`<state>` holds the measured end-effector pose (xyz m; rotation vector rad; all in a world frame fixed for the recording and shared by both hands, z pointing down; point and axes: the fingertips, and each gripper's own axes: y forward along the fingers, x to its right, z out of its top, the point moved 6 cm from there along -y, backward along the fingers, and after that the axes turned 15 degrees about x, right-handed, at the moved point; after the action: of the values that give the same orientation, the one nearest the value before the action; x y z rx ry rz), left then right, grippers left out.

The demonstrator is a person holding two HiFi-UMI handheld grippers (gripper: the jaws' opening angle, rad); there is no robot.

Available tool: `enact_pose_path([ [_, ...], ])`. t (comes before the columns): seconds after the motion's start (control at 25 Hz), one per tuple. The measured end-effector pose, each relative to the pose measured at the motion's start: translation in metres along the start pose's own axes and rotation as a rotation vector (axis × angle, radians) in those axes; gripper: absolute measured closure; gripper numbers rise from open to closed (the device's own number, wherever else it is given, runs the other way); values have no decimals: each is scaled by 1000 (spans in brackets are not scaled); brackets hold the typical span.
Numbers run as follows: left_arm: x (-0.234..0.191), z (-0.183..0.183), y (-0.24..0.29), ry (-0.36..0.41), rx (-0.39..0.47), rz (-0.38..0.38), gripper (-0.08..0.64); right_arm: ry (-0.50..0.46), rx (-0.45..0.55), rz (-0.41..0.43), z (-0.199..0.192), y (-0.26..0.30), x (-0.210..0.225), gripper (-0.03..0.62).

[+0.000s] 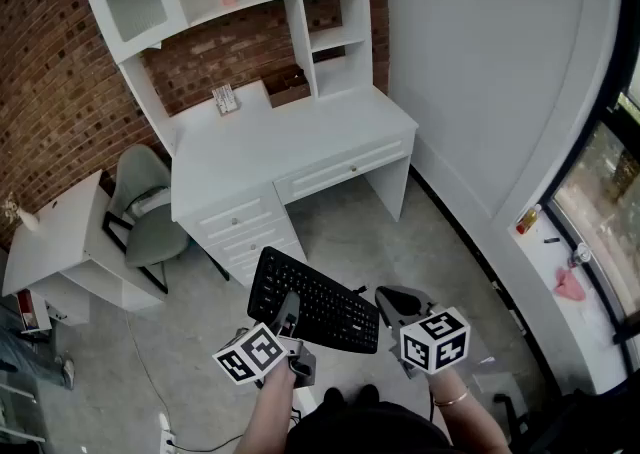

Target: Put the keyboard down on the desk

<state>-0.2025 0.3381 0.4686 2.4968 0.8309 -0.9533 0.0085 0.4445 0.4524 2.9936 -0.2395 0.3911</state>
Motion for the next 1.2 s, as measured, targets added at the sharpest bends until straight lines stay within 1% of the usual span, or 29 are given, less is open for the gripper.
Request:
enact_pose_path([
  [0.2, 9, -9, 7, -11, 12, 10, 482, 38, 30, -2, 1, -1, 14, 588],
  [0.32, 12, -15, 9, -26, 20, 20, 482, 66, 27, 0, -3, -4, 20, 588],
  [0.6, 27, 0, 24, -8, 63, -5, 482, 42, 41, 44, 15, 14, 24, 588],
  [0.72, 28, 8, 35, -12, 76, -7, 482, 34, 60, 42, 21, 25, 25, 588],
  [0.84, 26, 19, 54, -26, 91, -15, 482, 36, 76, 34, 28, 43, 31, 588],
  [0.96, 21, 32, 79, -34, 99, -28, 482, 41, 69, 31, 30, 68, 40, 588],
  [1.2, 3, 58, 147, -54, 79, -60, 482, 55, 67, 30, 41, 140, 63, 588],
])
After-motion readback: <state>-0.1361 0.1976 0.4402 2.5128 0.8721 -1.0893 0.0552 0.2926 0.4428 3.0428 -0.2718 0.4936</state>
